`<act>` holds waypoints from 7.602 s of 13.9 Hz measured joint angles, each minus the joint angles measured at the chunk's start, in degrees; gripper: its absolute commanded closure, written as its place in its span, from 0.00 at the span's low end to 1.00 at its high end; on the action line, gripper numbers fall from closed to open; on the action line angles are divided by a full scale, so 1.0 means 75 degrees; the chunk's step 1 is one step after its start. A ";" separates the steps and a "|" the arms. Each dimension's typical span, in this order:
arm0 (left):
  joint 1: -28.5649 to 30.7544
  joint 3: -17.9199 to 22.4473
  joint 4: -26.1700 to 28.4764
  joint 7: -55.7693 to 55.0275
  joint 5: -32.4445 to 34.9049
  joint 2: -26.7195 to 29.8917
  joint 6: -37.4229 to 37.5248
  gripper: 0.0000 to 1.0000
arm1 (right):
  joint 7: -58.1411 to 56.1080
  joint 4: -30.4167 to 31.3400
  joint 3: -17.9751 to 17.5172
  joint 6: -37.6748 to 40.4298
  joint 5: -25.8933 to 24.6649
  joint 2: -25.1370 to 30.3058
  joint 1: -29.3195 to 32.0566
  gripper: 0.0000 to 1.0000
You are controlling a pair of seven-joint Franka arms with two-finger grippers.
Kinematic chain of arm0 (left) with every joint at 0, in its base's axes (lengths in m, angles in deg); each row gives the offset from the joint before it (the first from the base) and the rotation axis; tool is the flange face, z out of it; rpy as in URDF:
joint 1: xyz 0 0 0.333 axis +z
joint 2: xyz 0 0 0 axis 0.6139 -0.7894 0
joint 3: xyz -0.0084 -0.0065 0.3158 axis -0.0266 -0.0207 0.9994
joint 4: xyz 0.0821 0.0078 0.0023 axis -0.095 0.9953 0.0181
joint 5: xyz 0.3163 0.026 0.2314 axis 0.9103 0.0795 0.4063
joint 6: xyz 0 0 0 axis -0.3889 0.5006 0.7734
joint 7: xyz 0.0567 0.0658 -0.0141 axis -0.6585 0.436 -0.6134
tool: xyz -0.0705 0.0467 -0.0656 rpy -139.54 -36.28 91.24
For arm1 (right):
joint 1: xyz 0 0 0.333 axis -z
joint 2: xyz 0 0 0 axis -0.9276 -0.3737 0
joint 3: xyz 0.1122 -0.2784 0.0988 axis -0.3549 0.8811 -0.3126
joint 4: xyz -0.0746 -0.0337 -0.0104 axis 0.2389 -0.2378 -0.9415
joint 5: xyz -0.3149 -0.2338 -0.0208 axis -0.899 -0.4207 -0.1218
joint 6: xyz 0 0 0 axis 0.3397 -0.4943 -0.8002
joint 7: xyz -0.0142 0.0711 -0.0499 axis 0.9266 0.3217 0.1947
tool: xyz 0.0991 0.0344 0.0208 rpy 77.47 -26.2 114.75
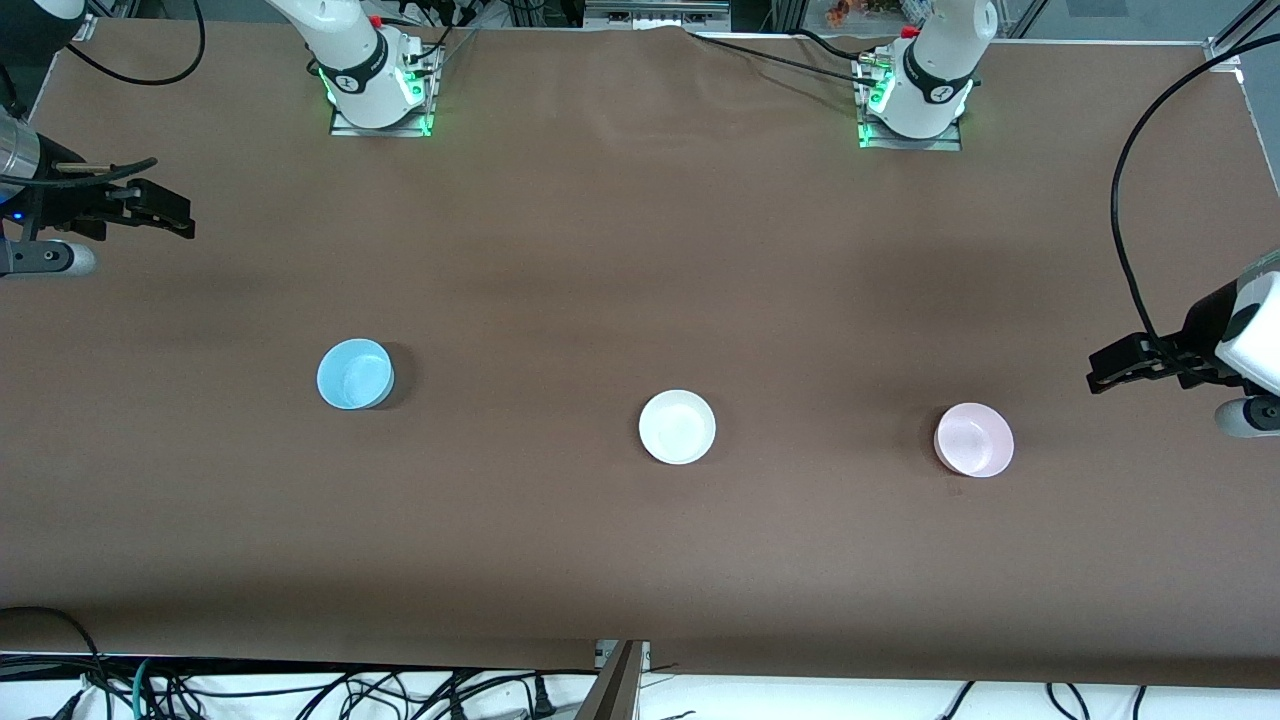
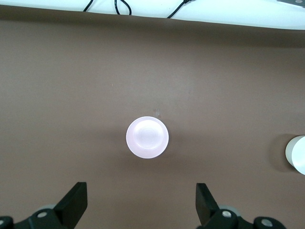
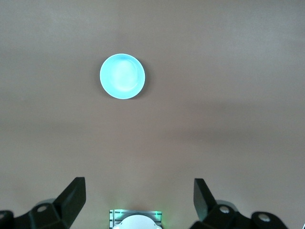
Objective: Stack pink and blue bowls on white bowl
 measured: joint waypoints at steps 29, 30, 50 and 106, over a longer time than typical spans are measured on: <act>0.0989 0.0189 0.2948 0.0177 0.0405 -0.2117 -0.4068 0.05 | -0.0004 0.0665 0.0072 -0.2516 0.0209 -0.2588 0.0296 0.00; 0.1051 0.0189 0.3147 0.0179 0.0576 -0.2118 -0.4231 0.05 | -0.0004 0.0929 0.0075 -0.2960 0.0361 -0.2689 0.0328 0.00; 0.1391 0.0157 0.4245 0.0219 0.1122 -0.2075 -0.5318 0.50 | -0.0003 0.3375 0.0009 -0.7325 0.0752 -0.3308 0.0371 0.01; -0.3808 -0.0081 0.2810 -0.9791 0.1122 -0.2288 -0.5617 1.00 | 0.0043 0.2286 -0.1307 -0.5428 0.1489 -0.2879 0.0305 1.00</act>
